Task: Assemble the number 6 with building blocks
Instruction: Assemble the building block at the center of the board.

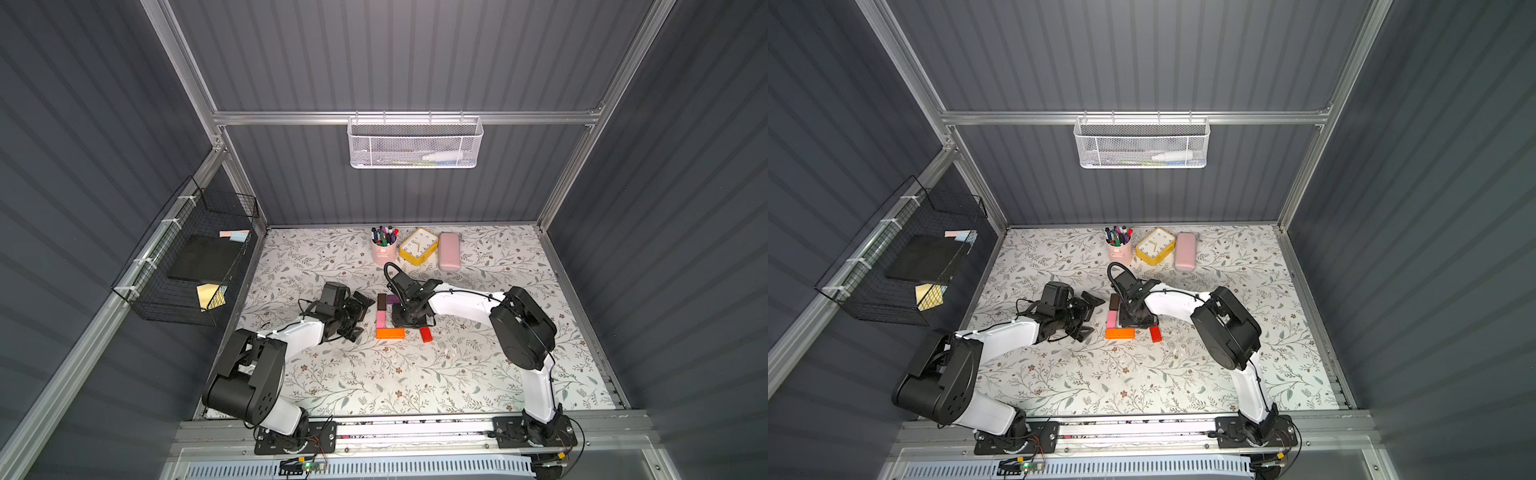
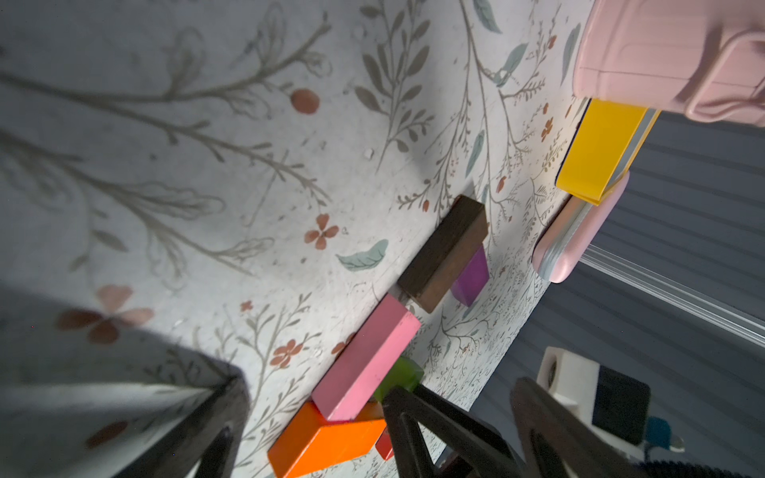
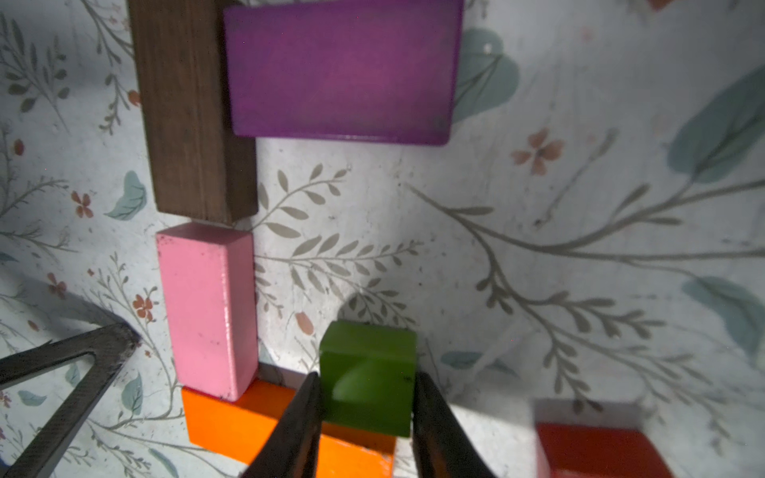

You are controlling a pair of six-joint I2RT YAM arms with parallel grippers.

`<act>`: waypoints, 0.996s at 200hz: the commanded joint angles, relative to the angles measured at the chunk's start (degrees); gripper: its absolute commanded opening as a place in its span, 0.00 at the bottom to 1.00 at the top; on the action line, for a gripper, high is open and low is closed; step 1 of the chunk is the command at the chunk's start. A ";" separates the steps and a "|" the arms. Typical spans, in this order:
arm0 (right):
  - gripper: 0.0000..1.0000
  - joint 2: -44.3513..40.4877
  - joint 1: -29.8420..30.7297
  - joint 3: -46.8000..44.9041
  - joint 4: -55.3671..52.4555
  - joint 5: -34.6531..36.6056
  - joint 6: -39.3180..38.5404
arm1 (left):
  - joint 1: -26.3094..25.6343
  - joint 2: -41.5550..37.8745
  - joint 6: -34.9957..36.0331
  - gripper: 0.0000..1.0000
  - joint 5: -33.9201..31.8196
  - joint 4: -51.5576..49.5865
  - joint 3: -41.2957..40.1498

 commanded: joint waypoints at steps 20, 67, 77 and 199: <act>0.37 -1.11 0.48 -0.28 -0.88 -0.04 0.60 | 0.35 0.45 0.94 0.99 0.24 -1.76 -0.52; 0.37 -0.86 0.47 -0.24 -0.70 -0.25 0.55 | 0.35 0.49 1.02 0.99 0.16 -1.94 -0.34; 0.37 -0.80 0.43 -0.24 -0.68 -0.30 0.66 | 0.35 0.49 1.10 0.99 0.20 -2.02 -0.34; 0.39 -0.88 0.43 -0.50 -0.44 -0.53 0.93 | 0.35 0.49 1.11 0.99 0.11 -1.85 -0.69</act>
